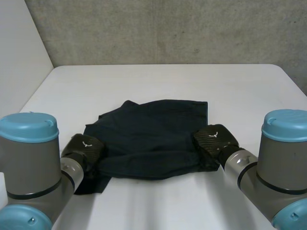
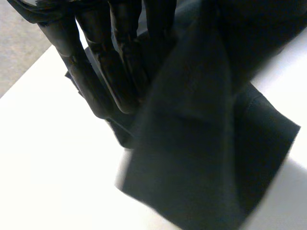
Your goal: Fold the shorts.
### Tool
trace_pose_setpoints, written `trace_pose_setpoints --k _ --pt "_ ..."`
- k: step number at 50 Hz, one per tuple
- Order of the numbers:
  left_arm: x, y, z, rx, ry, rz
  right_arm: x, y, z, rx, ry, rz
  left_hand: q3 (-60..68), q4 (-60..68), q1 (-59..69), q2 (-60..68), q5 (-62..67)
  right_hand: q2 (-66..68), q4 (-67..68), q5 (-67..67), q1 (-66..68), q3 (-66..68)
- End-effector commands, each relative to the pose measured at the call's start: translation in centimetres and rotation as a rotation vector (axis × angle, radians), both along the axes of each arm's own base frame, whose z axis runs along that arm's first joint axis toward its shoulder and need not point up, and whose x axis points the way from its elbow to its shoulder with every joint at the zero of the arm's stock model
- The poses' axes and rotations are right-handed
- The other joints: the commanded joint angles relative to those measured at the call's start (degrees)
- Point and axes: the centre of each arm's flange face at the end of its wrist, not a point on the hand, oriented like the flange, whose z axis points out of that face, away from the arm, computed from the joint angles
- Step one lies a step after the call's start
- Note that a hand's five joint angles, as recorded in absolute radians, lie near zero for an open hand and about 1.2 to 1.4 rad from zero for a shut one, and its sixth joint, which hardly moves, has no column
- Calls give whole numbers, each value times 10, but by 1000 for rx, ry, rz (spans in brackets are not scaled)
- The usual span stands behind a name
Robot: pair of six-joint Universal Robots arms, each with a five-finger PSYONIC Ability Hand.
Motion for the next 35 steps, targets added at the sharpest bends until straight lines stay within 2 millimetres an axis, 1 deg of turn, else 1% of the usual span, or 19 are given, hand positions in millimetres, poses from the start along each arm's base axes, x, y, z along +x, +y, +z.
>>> trace_pose_setpoints --k 1,2,3,4,5,6,9,10,12,14,17,26,27,29,30,31,33,34,35 --pt "4 11 44 -118 52 -6 -2 3 39 -144 44 43 211 210 199 205 215 135 119 158 244 137" --pt "5 14 51 -134 61 -9 -2 4 48 -174 54 51 211 210 199 205 215 135 119 158 244 137" --pt "6 17 60 -155 71 -11 -3 7 67 -233 70 63 211 210 199 205 215 135 119 158 244 137" --pt "7 24 77 -190 89 -22 -4 8 77 -261 76 66 211 210 199 205 215 135 119 158 244 137" --pt "7 28 86 -208 96 -32 -5 10 88 -287 81 70 211 210 199 205 215 135 119 158 244 137" --pt "8 32 95 -223 103 -39 -7 14 106 -326 92 76 211 210 199 205 215 135 119 158 244 137" --pt "9 43 117 -242 109 -83 -12 22 128 -350 113 75 211 210 199 205 215 135 119 158 244 137" --pt "9 45 120 -236 109 -97 -14 26 136 -341 130 77 211 210 199 205 215 135 119 158 244 137" --pt "7 51 123 -202 100 -146 -16 30 140 -316 150 81 211 210 199 205 215 135 119 158 244 137" --pt "6 53 122 -176 94 -167 -18 33 139 -268 186 95 211 210 199 205 215 135 119 158 244 137" --pt "1 48 112 -115 75 -186 -18 34 131 -221 230 111 211 210 199 205 215 135 119 158 244 137" --pt "-19 7 51 69 -18 -173 -1 6 64 -41 360 159 211 210 199 205 215 135 119 158 244 137" --pt "-23 -5 40 87 -29 -166 0 2 59 -33 370 155 211 210 199 205 215 135 119 158 244 137" --pt "-27 -17 32 97 -39 -158 3 -7 48 -18 387 145 211 210 199 205 215 135 119 158 244 137" --pt "-29 -24 29 98 -45 -153 7 -17 42 -25 395 129 211 210 199 205 215 135 119 158 244 137" --pt "-33 -38 25 81 -56 -141 9 -23 40 -36 397 118 211 210 199 205 215 135 119 158 244 137" --pt "-40 -53 27 41 -63 -130 14 -37 41 -81 386 93 211 210 199 205 215 135 119 158 244 137" --pt "-42 -61 31 13 -66 -121 20 -50 45 -142 365 66 211 210 199 205 215 135 119 158 244 137" --pt "-48 -77 44 -60 -62 -105 23 -58 51 -183 348 50 211 210 199 205 215 135 119 158 244 137"
